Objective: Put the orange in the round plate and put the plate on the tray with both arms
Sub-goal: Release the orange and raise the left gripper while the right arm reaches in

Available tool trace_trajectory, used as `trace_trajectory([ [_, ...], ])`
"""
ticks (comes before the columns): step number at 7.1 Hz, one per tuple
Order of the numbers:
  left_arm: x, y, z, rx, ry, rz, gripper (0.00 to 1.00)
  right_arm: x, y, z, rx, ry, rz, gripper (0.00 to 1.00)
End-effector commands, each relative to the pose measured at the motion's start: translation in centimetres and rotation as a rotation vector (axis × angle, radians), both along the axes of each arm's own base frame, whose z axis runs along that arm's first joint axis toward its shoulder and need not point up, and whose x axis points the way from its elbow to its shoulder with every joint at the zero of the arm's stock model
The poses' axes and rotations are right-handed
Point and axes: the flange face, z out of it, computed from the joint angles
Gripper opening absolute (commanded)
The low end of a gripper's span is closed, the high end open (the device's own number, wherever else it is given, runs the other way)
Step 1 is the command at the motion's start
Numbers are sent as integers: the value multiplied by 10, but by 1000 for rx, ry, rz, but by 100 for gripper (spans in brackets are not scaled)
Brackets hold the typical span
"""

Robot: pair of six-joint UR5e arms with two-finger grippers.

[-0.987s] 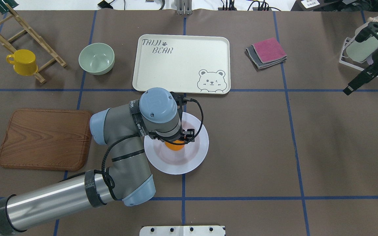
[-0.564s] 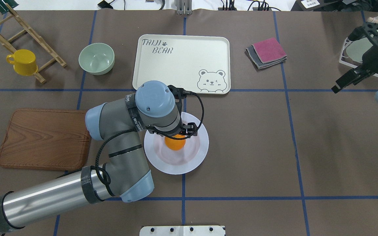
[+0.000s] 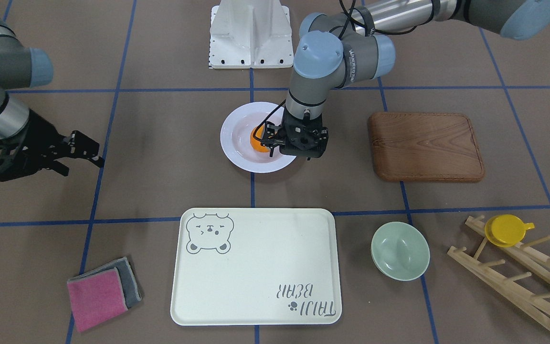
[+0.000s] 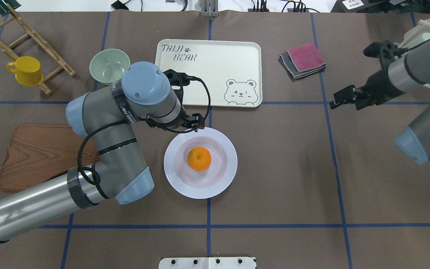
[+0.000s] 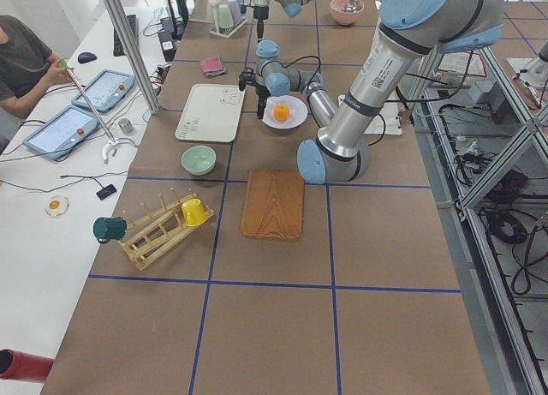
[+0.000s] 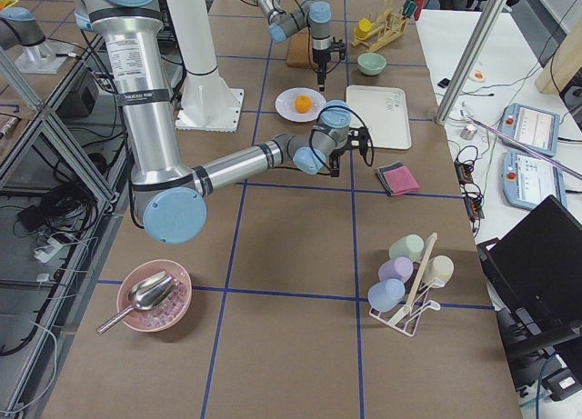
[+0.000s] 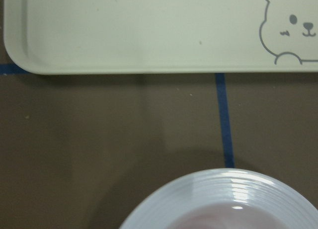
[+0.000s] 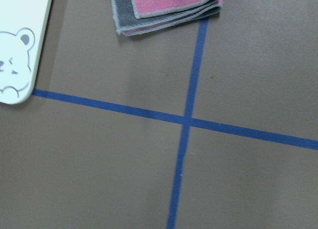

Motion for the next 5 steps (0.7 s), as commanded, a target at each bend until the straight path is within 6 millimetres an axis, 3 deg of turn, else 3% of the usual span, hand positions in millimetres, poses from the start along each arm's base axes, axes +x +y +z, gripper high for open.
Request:
trace_trajectory([
  [1,-41,-33,24,25,-30,-37,100,-70,55,-33,-210,-219,224,99],
  [2,-55,-45,26,50,-41,-39,100,-71,74,-39,-248,-333,230,99],
  [3,-65,-51,35,40,-47,-47,100,-87,108,-32,-230,-429,256,99],
  [4,-82,-57,28,29,-22,-48,100,-129,153,-37,-230,-532,368,99],
  [5,-106,-61,43,4,-17,-51,100,-167,190,-51,-238,-564,411,99],
])
